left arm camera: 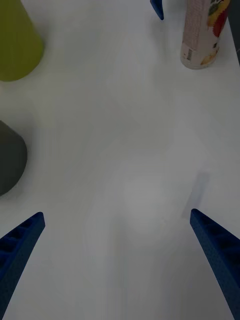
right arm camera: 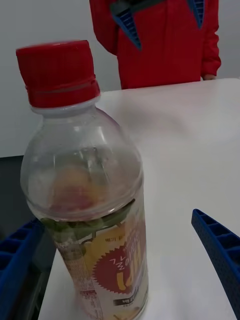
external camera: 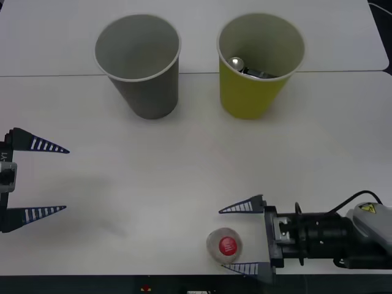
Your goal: Put the can into the green bin and the plastic bottle into the gray bin
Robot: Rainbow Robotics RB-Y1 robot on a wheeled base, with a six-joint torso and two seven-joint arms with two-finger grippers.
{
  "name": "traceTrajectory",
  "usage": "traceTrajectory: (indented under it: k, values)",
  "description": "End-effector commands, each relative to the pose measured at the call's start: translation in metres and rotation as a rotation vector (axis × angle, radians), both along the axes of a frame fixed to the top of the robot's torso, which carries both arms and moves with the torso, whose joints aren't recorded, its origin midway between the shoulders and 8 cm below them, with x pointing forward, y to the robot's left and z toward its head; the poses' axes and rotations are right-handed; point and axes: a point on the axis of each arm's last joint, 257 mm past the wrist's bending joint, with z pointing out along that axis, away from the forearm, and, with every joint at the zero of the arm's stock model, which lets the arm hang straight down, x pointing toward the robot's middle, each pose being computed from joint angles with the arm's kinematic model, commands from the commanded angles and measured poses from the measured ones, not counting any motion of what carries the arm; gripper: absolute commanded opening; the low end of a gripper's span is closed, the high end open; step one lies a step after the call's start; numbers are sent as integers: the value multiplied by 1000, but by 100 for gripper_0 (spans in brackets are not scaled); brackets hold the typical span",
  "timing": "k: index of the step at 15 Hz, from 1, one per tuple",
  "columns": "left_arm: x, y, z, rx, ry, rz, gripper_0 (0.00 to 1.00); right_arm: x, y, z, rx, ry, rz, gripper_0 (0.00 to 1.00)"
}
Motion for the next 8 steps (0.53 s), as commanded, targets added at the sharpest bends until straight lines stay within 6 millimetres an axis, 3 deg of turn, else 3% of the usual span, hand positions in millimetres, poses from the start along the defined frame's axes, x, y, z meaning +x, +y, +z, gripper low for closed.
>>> traceTrajectory:
  k: [1,5,6,7,8]
  values:
    - [0,0,0,0,0,0,100,0,12,-3,12,-3,4,100]
    - [0,0,0,0,0,0,100,3,20,-3,20,-13,-5,99]
    - [0,0,0,0,0,0,100,2,20,-3,20,-12,-3,56]
    - [0,0,0,0,0,0,100,2,21,-3,22,-5,-5,0]
    - [0,0,0,0,0,0,100,3,21,-2,21,-7,-6,0]
